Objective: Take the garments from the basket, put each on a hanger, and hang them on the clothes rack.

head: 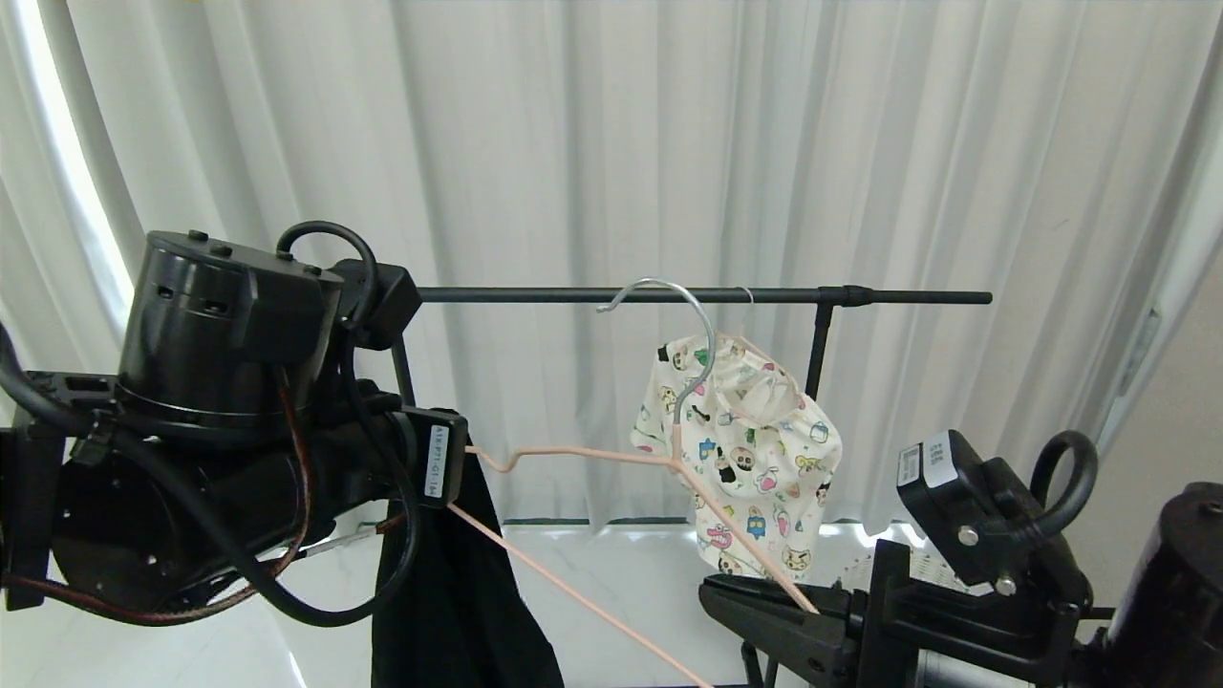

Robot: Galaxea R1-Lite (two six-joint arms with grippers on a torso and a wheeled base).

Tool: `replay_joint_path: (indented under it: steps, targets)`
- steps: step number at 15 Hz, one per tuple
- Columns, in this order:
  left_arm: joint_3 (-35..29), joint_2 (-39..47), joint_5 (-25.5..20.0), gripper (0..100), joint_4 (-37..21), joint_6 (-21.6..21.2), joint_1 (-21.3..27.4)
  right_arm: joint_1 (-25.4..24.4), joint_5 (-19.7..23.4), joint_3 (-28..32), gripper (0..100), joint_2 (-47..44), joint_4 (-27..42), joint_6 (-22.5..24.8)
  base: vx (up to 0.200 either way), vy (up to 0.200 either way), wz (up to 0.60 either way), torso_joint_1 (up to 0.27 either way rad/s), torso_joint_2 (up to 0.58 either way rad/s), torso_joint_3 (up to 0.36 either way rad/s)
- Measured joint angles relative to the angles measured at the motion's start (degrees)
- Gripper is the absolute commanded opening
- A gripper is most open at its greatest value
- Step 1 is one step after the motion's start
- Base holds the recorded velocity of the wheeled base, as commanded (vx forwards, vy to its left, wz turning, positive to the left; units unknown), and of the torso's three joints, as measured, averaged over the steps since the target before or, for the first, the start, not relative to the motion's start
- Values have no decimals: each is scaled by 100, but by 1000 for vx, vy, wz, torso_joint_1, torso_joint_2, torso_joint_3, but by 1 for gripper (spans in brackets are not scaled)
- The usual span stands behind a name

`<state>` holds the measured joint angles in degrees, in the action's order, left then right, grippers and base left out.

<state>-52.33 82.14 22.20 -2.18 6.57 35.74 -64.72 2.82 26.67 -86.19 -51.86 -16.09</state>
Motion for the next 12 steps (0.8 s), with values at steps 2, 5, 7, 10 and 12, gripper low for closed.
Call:
replay_joint_path:
  steps: [2,5,7,10,12]
  targets:
    - [-28,-67,-233,0,5,2,223,-44,40,37,0,-83,2,-2,0,0,0,0,0,0]
    - [-39,-308,-866,0,7,-4,499,-55,49,196,0,-247,0,-7,0,0,0,0,0,0]
    - [-83,-422,-929,0,5,2,568,-52,29,293,0,-391,-12,-13,0,0,0,0,0,0]
    - [-277,-489,-940,0,7,24,712,-29,11,488,0,-606,-15,-112,0,0,0,0,0,0]
    - [-424,-494,-948,0,9,32,968,-29,-6,745,0,-791,-20,-172,0,0,0,0,0,0]
